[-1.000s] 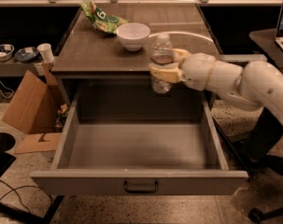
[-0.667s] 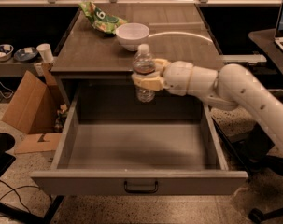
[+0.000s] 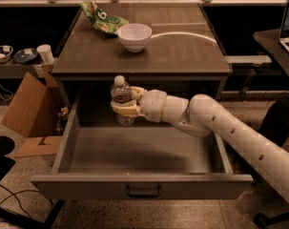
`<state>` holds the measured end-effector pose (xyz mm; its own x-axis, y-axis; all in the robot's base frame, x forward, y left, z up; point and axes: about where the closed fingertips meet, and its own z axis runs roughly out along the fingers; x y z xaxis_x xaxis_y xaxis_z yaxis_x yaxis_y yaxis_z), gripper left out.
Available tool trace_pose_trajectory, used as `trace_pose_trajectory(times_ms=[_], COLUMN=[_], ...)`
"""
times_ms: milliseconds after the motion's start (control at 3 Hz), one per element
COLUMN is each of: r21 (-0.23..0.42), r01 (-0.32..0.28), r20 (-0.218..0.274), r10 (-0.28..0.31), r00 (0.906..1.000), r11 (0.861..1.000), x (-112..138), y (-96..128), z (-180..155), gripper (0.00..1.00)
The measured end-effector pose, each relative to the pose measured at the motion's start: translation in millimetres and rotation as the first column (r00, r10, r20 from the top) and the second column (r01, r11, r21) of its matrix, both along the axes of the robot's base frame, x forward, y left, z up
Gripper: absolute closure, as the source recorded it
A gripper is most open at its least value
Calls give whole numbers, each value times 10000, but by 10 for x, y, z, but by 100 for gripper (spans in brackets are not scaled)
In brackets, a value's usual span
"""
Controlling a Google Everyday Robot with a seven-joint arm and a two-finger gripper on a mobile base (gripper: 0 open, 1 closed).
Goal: Place water bottle into top drawer
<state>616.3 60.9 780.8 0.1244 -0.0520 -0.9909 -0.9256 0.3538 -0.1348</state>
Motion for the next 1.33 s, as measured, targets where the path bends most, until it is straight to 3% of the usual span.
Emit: trace_pose_trajectory(times_ms=[333,667,1000,1333], r21=[-437,-491,-939,-1148], r01=[462,606,132,-667], r20=[666,745,203,-429], r10=[-432,-568,-114,621], r00=[9968,9956,9997,9971], r11=[9980,9970,9955,9911], x=[2,30,135,102], y=[162,167,220,231], z=[-241,-256,-459,-706], gripper=[100,100,100,100])
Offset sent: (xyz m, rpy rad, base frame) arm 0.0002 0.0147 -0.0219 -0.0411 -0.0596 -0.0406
